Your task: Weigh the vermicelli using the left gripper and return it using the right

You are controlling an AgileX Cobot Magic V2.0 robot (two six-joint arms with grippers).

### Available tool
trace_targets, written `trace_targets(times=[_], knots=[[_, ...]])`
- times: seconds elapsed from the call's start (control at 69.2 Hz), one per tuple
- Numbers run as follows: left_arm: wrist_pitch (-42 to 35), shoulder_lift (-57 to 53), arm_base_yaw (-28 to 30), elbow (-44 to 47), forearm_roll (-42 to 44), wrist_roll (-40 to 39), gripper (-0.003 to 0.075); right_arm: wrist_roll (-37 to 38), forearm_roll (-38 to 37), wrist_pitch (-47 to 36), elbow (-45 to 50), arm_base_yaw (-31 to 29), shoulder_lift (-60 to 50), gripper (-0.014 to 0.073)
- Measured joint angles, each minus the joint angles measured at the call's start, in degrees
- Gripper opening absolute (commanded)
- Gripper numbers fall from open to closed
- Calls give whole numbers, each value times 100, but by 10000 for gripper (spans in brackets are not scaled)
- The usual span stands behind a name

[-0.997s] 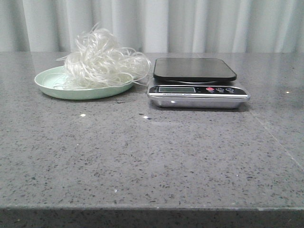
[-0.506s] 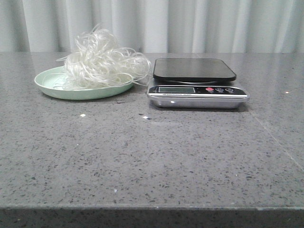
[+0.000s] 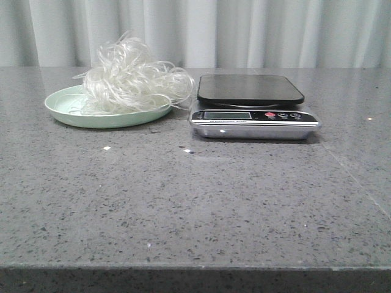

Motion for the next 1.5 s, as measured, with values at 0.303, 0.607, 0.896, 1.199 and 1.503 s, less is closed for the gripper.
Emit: trace_targets(times=[0.303, 0.607, 0.896, 1.199, 1.503], knots=[[0, 0, 0, 12, 0, 0, 136, 0, 0, 0, 0, 0, 0, 151], [95, -144, 0, 38, 14, 0, 136, 0, 0, 0, 0, 0, 0, 151], [750, -1271, 349, 790, 86, 0, 136, 0, 0, 0, 0, 0, 0, 151], [696, -2297, 689, 2009, 86, 0, 136, 0, 0, -11, 0, 0, 0, 151], [688, -2297, 698, 2024, 86, 0, 136, 0, 0, -11, 0, 0, 0, 151]])
